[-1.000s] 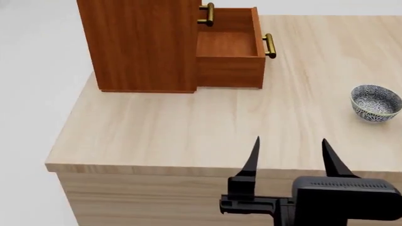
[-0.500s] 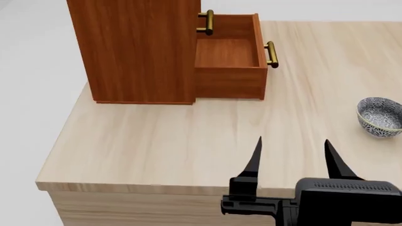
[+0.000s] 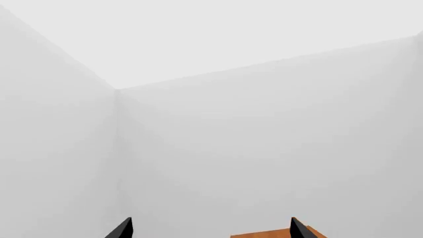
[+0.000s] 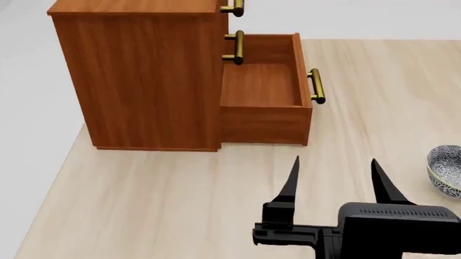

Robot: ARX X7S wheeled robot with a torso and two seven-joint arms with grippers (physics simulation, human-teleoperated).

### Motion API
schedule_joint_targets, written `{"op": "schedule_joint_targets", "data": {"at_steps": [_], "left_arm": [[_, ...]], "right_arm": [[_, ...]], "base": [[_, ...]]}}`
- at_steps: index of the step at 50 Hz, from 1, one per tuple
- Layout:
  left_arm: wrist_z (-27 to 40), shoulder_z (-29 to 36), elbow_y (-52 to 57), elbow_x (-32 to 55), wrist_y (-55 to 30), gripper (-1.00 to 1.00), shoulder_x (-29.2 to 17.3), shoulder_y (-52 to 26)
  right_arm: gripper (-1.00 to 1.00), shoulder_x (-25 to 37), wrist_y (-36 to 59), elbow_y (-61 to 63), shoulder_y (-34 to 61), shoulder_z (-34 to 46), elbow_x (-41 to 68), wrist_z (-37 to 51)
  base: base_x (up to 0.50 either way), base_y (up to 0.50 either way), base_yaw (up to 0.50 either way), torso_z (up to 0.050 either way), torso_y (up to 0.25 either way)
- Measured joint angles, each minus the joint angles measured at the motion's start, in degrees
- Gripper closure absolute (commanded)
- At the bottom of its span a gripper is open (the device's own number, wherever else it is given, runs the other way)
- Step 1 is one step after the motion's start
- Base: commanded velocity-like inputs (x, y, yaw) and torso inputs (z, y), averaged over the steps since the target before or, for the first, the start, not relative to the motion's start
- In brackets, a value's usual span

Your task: Put the bowl in the bottom drawer of the cabinet.

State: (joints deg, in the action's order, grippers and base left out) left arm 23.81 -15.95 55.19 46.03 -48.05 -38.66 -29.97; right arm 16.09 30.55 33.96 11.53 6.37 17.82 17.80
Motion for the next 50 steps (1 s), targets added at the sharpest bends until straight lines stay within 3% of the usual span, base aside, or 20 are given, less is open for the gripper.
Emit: {"op": "schedule_joint_targets", "data": {"at_steps": [50], "left_arm": [[0.57, 0.92, -0.55, 0.51, 2.71, -1.0, -0.78, 0.59]], "right_arm": [[-1.0, 0.87, -0.76, -0.5, -0.19, 0.33, 1.34, 0.85]], "base": [[0.34, 0.0, 0.0, 0.0, 0.001]]}}
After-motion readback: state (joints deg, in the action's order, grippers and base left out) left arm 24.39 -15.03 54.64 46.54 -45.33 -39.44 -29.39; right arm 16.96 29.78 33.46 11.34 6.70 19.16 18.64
